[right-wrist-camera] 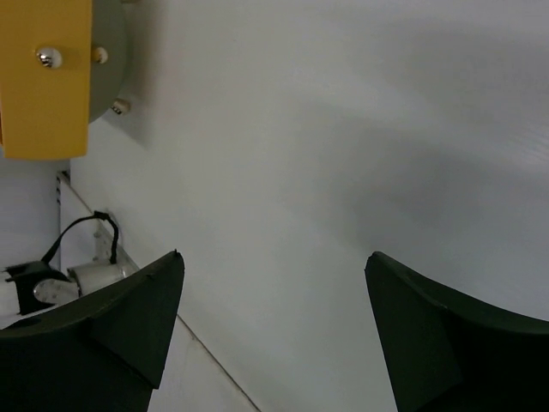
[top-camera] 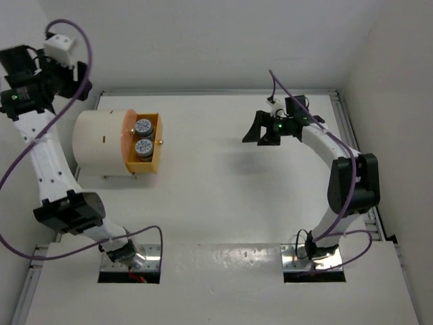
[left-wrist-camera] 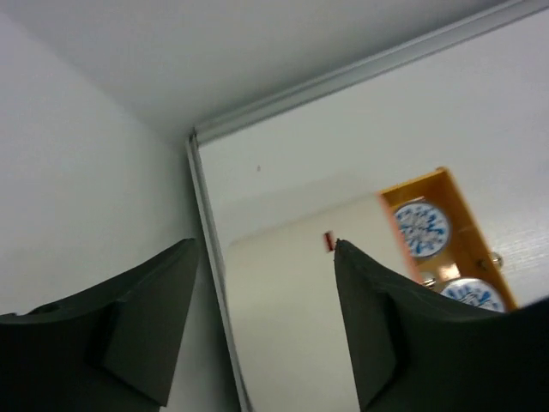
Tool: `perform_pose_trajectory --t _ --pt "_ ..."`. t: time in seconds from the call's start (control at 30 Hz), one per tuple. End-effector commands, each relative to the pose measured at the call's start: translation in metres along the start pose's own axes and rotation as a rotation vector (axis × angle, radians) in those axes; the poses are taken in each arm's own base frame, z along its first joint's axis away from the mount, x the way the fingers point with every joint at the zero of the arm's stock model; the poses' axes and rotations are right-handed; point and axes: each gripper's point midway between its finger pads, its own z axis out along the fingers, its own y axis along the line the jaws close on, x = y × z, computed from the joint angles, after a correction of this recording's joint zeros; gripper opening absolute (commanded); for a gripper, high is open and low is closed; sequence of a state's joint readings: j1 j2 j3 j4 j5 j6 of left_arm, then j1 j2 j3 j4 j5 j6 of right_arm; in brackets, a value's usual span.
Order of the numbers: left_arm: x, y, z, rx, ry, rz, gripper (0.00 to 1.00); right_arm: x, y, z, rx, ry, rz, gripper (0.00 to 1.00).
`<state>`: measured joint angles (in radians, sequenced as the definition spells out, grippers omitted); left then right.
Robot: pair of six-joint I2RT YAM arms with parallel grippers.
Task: Sort the stationery into containers
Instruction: Place the stationery in the drawer, then close the drawer in the storage box.
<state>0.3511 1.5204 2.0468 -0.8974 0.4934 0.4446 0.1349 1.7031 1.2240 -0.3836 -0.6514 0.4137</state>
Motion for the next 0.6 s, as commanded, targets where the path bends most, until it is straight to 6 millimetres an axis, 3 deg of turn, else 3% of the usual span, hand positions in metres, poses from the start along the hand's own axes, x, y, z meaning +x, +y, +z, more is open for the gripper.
perform_pose_trajectory --t 0.0,0.07,0.3,0.33,0.43,0.57 --pt "0.055 0.032 0.004 -0.003 0.083 -0.322 0.73 -0.014 0.037 0.019 -0.096 -0.011 -0.016 0.85" --pt "0.077 0.048 0.003 -0.009 0.118 -0.364 0.80 -0.019 0.049 0.028 -0.125 -0.021 -0.029 0.84" --pt "0.133 0.051 -0.001 0.094 0.257 -0.467 0.93 -0.009 0.083 0.059 -0.237 0.038 -0.020 0.84" --pt "0.143 0.056 -0.003 0.097 0.267 -0.486 0.95 -0.008 0.082 0.063 -0.243 0.045 -0.005 0.85" --pt "0.161 0.044 -0.004 0.174 0.301 -0.540 0.96 -0.001 0.083 0.067 -0.282 0.073 -0.004 0.85" --pt "0.176 0.042 -0.004 0.168 0.333 -0.543 0.96 0.002 0.082 0.070 -0.295 0.076 -0.014 0.83"
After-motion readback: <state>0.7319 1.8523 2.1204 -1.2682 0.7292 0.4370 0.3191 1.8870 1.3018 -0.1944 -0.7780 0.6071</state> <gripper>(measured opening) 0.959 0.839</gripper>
